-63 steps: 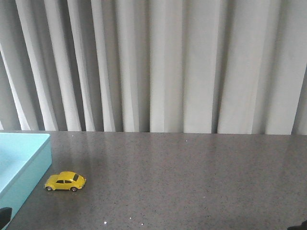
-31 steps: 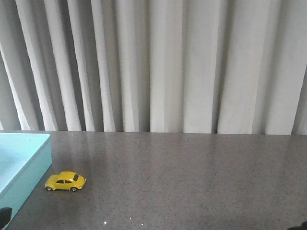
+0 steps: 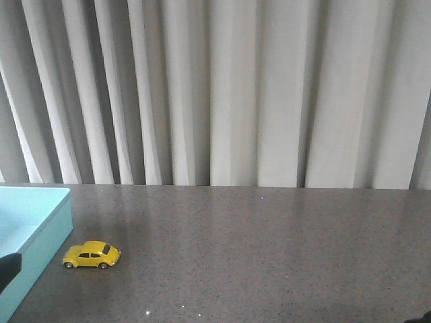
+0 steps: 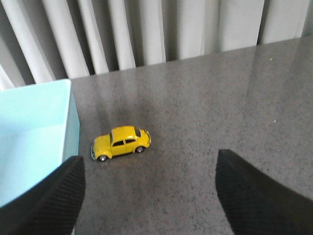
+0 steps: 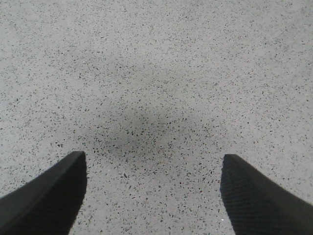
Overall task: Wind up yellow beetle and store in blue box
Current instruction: 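Lower the left gripper over the yellow car beside the box, then close the left gripper on the car and lift it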
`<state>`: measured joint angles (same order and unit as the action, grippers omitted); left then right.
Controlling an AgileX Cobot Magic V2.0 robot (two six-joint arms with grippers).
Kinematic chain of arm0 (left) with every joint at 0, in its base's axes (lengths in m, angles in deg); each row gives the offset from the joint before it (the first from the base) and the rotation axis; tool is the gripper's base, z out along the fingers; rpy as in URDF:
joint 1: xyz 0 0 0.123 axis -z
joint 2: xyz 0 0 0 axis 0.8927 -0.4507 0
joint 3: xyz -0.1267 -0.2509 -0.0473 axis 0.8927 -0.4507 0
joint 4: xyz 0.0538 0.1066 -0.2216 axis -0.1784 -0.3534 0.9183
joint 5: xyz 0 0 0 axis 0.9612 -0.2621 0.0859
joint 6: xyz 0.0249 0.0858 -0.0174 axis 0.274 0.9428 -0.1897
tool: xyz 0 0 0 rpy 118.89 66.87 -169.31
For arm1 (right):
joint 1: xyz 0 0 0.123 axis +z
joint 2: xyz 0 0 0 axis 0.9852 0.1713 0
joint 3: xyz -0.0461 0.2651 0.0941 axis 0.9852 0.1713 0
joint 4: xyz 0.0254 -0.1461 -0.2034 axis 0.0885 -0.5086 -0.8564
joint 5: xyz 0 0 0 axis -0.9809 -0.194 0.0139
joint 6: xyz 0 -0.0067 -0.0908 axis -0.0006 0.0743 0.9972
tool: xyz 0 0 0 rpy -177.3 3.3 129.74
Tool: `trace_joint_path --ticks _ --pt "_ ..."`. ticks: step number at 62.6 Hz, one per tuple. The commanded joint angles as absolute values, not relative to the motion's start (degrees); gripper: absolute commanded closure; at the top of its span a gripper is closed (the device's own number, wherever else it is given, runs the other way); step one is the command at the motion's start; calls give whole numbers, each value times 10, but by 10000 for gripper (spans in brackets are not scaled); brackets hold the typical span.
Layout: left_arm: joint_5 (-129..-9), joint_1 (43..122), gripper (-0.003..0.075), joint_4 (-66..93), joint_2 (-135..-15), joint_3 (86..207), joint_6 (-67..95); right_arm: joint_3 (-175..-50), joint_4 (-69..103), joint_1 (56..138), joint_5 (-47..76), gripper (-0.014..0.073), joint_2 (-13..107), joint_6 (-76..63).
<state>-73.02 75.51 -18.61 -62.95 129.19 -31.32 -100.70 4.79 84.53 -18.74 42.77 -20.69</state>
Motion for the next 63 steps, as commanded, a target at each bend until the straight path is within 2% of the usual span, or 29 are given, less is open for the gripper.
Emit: trace_joint_path --ticks 1,24,40,49,63 --pt "-678 759 186 -189 -645 1333 -281 -1021 47 844 -158 46 420 -208" --pt "-918 759 186 -186 -878 1589 -81 -1021 48 844 -161 46 420 -208" --pt "-1036 759 186 -178 -1049 1737 56 -1021 48 844 -161 46 420 -208" --pt "-1075 749 186 -167 -1130 1811 117 -1021 48 844 -161 46 420 -208" --pt "-1131 702 186 -61 -1227 1918 230 -1021 48 844 -161 46 420 -208"
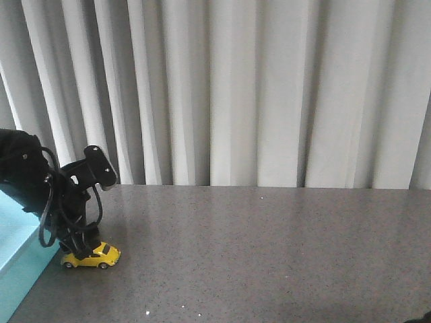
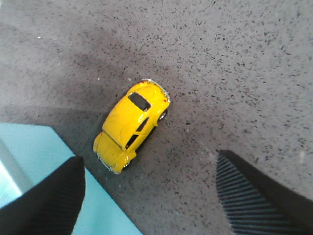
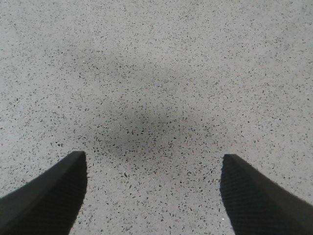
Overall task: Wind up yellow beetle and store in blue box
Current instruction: 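Close the left gripper on the car and lift it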
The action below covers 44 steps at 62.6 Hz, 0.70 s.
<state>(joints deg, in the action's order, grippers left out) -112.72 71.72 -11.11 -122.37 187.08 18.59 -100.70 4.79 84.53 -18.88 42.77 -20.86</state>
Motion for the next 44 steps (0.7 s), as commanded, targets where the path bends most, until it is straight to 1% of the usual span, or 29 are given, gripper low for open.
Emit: trace_joint_path --ticks 1,12,44 --pt "-1136 699 186 -55 -1232 1923 241 -1021 48 844 -161 46 420 -208" --pt "-1186 678 186 -36 -1293 1982 298 -1021 48 844 -161 46 420 -208" --pt "-1232 650 186 -30 -1427 2117 340 -1021 48 844 -161 46 420 -208"
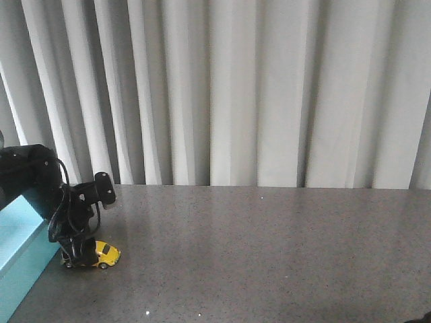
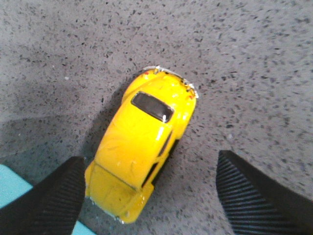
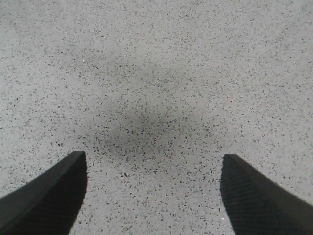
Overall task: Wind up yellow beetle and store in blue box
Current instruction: 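Close the left gripper on the car and lift it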
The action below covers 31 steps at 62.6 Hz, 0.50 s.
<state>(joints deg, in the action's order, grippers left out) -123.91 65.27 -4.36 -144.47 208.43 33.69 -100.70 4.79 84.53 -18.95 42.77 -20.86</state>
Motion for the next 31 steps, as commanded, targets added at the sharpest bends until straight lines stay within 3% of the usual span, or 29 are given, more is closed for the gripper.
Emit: trace_joint_path --ticks 1,21,31 --pt "-1234 650 186 -30 -1429 2120 341 -1021 48 844 -161 46 420 -208" --pt "-1230 650 192 -32 -1463 2133 349 -1021 48 844 -161 46 420 -208" --pt "-1230 650 259 -31 -1465 2133 351 -1021 48 844 -161 46 420 -208"
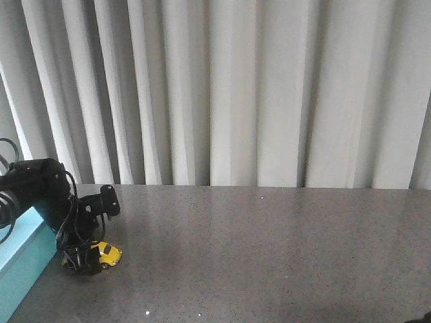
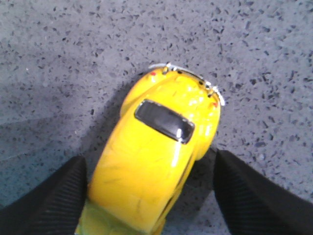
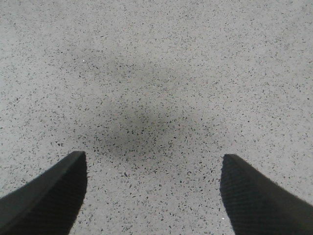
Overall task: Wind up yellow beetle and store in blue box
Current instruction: 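Close the left gripper on the car and lift it, then move the car over the blue box and release it inside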
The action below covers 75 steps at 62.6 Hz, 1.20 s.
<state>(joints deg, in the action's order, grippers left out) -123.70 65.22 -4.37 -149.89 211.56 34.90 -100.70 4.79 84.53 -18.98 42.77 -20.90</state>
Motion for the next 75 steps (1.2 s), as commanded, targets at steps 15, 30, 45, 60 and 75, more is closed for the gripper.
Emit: trace_joint_path --ticks 15,30,45,60,75 --pt "-1234 650 441 -20 -1463 2133 351 -1021 48 844 -161 46 420 -208" --pt "-1246 650 470 16 -1441 2133 351 -1021 48 844 -162 46 420 -208" --pt "-1255 650 470 47 -1391 2133 344 -1021 48 844 -162 46 420 -208" --pt "-1262 650 470 23 -1333 2133 267 -1021 48 844 -162 46 420 -208" --pt "-1265 636 470 -84 -1272 2133 95 -1021 48 844 -162 46 420 -208"
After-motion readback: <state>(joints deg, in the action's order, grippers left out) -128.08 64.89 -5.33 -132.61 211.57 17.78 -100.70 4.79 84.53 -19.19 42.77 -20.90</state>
